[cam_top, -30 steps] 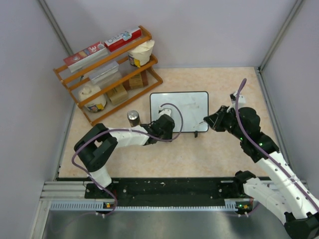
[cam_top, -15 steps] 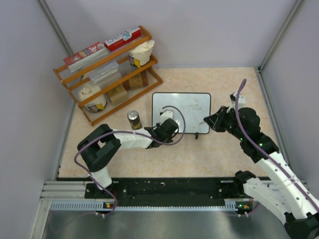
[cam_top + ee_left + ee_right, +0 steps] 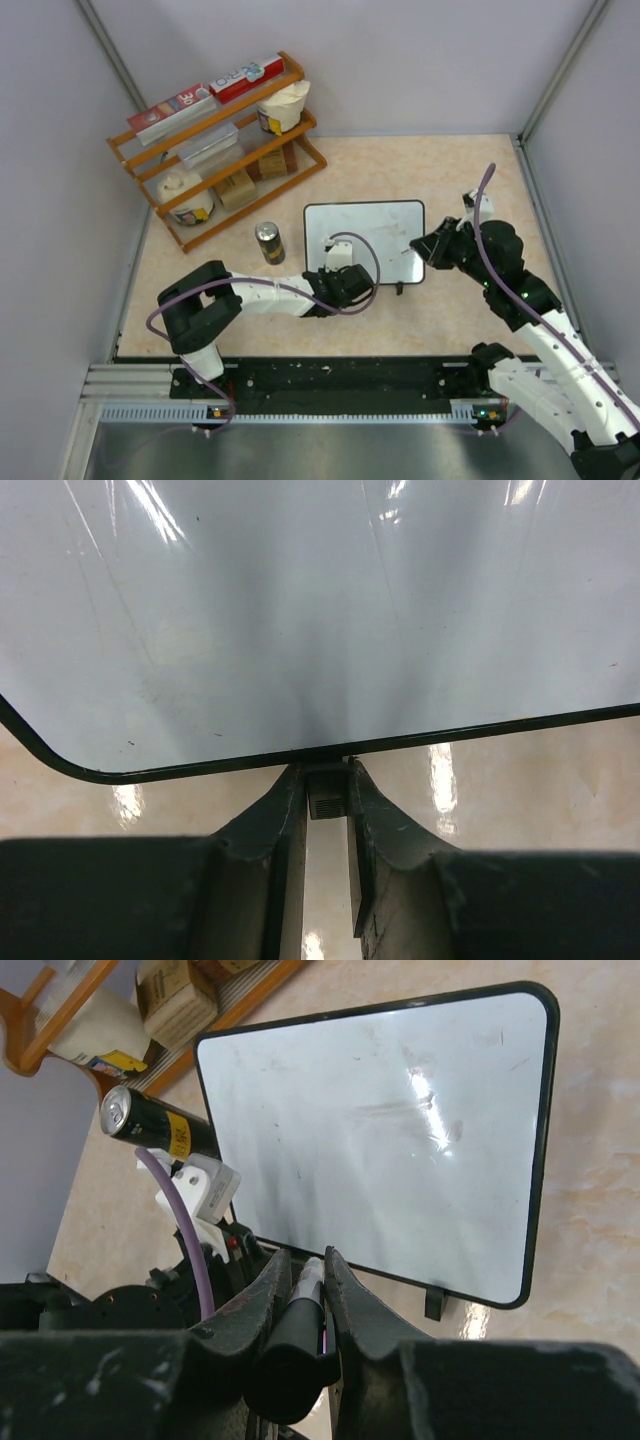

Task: Write a sentence on the whiteboard
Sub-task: Move the whiteboard stand to the center of the board.

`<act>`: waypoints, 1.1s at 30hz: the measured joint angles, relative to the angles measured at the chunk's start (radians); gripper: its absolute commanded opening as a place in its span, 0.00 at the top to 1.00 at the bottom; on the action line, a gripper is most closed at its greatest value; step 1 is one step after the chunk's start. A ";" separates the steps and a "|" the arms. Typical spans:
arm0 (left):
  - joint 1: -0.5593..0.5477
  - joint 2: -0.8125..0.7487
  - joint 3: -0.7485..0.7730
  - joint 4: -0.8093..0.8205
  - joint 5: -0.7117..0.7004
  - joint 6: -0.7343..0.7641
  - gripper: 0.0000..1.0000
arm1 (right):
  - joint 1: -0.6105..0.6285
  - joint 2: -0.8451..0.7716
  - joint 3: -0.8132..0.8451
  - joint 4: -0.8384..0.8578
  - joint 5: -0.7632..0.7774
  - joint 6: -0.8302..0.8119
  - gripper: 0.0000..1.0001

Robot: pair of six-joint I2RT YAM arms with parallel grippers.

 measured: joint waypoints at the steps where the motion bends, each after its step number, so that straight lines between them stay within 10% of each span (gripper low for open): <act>1: -0.012 -0.002 0.000 -0.012 -0.003 -0.016 1.00 | 0.000 -0.004 0.000 0.000 0.000 0.000 1.00; 15: -0.175 0.004 0.047 -0.200 -0.032 -0.196 0.77 | 0.000 -0.076 -0.035 -0.023 0.015 0.000 1.00; 20: -0.203 -0.006 0.047 -0.199 0.016 -0.214 0.24 | 0.000 -0.089 -0.035 -0.036 0.027 -0.001 1.00; 33: -0.281 -0.151 -0.024 -0.240 0.174 -0.143 0.07 | 0.000 -0.098 -0.035 -0.061 0.050 -0.011 1.00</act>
